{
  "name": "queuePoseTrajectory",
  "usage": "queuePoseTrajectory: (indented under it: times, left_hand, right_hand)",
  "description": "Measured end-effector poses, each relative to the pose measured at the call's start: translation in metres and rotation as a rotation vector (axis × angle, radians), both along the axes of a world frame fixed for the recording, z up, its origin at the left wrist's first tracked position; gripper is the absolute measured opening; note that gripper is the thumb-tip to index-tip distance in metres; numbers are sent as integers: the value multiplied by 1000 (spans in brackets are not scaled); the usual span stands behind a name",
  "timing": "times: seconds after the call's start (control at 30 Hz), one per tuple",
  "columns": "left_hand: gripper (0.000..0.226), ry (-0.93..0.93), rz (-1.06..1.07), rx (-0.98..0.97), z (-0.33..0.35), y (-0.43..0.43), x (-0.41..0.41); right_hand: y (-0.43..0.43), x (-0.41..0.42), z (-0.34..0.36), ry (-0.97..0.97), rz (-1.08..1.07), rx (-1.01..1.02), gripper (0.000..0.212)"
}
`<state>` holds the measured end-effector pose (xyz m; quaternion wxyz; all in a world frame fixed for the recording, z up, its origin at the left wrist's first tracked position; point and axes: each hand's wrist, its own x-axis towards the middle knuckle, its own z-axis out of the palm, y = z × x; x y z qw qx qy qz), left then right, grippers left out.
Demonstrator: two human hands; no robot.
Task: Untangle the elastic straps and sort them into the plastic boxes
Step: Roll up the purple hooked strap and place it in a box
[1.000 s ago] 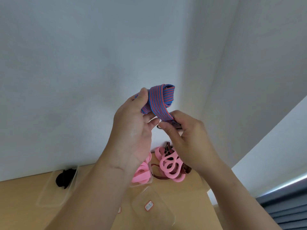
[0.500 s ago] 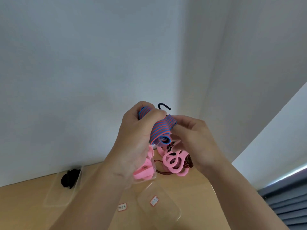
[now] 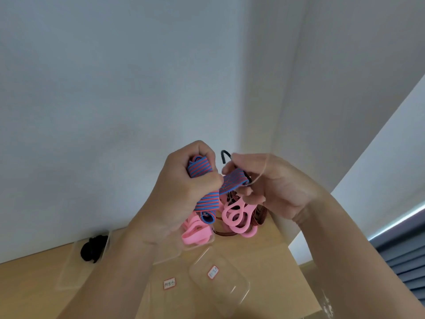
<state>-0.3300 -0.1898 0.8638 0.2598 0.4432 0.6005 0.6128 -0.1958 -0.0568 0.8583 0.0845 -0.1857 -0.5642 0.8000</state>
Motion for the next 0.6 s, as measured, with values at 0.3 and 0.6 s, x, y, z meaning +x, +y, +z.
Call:
queuePoseTrajectory:
  times: [0.3,0.6]
  left_hand:
    - [11,91,57,-33,-6,-1,2]
    - [12,68,171,67,-15,-1,3]
  right_hand:
    - [-5,-8,5,-44,-283,226,28]
    - [-19,-12,-2,108,-650,-48,30]
